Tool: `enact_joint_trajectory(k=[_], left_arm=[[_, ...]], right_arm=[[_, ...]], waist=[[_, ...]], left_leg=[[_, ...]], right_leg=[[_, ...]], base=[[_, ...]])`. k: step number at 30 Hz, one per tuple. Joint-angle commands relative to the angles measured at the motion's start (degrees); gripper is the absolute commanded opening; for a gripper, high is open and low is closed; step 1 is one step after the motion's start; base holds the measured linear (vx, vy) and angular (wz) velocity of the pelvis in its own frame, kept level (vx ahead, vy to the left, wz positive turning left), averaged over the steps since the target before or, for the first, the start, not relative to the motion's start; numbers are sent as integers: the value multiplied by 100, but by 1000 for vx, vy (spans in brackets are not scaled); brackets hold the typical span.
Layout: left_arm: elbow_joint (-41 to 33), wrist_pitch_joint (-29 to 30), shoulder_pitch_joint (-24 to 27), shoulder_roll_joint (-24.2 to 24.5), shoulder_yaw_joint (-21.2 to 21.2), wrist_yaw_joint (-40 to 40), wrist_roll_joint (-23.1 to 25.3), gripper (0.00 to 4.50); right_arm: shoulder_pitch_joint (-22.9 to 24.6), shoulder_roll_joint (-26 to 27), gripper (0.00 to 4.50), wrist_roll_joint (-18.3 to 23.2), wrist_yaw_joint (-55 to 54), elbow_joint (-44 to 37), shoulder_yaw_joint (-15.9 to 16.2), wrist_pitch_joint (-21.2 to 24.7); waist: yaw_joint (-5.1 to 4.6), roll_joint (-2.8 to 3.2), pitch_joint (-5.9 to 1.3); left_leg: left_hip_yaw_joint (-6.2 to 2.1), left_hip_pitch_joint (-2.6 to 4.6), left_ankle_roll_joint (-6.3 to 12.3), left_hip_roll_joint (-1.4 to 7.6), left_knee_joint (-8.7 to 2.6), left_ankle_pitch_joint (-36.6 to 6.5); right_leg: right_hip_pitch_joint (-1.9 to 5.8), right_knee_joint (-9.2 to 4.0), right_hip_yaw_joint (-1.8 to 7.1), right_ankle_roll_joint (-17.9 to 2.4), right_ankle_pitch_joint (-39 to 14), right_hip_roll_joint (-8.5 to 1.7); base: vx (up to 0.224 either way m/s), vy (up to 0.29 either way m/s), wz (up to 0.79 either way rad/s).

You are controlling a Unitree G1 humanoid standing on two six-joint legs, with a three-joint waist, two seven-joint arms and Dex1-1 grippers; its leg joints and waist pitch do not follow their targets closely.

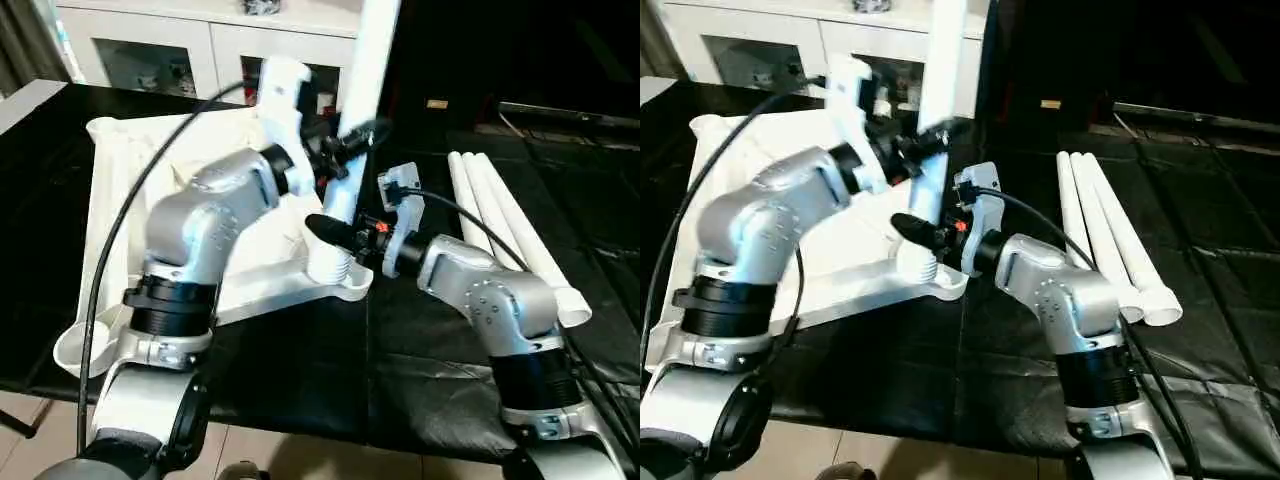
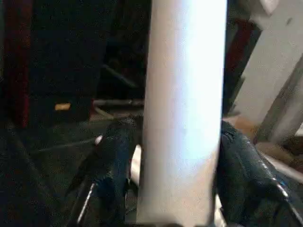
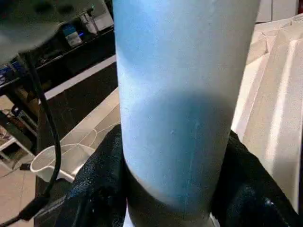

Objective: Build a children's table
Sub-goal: Pick table leg

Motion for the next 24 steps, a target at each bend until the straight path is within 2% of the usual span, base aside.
enact_joint_trajectory(k=[1,7,14,17,18,22,24], left_arm=[[-29,162,-136,9,129,-68,-166,286],[-114,735,-10,28,358,-593,-910,297],[-98,1057,-2,-12,584,-673,-1363,297],[-81,1046,11,1,583,-715,-1373,297],[-88,1048,20,6,578,-724,-1386,270],[-142,996,68,13,545,-806,-1449,257],[-185,1004,85,18,543,-854,-1508,227]], right_arm=[[-14,-87,190,101,155,-95,-134,30],[104,-419,190,491,879,-345,-173,143],[247,-776,190,774,1472,-662,-101,276],[287,-892,189,812,1623,-734,-58,305],[295,-916,189,819,1655,-745,-51,309],[317,-999,189,774,1718,-749,5,287],[327,-1010,189,744,1717,-742,23,284]], waist=[[7,-9,-446],[33,-5,-448],[40,-13,-445],[37,-28,-439],[40,-25,-438],[40,-31,-445],[34,-44,-445]], left_leg=[[-29,114,-95,238,-344,-180],[-25,107,40,231,-327,-133],[-30,107,83,241,-326,-191],[-27,106,94,240,-327,-225],[-26,108,97,242,-326,-225],[-30,103,90,246,-324,-157],[-24,106,107,242,-321,-151]], right_leg=[[315,-346,181,-1347,844,-401],[321,-338,179,-1414,867,-398],[324,-355,176,-1466,715,-404],[324,-370,178,-1449,617,-404],[322,-375,180,-1436,585,-407],[327,-363,179,-1442,634,-410],[321,-365,176,-1449,654,-403]], base=[[0,0,0],[0,0,0],[0,0,0],[0,0,0],[0,0,0],[0,0,0],[0,0,0]])
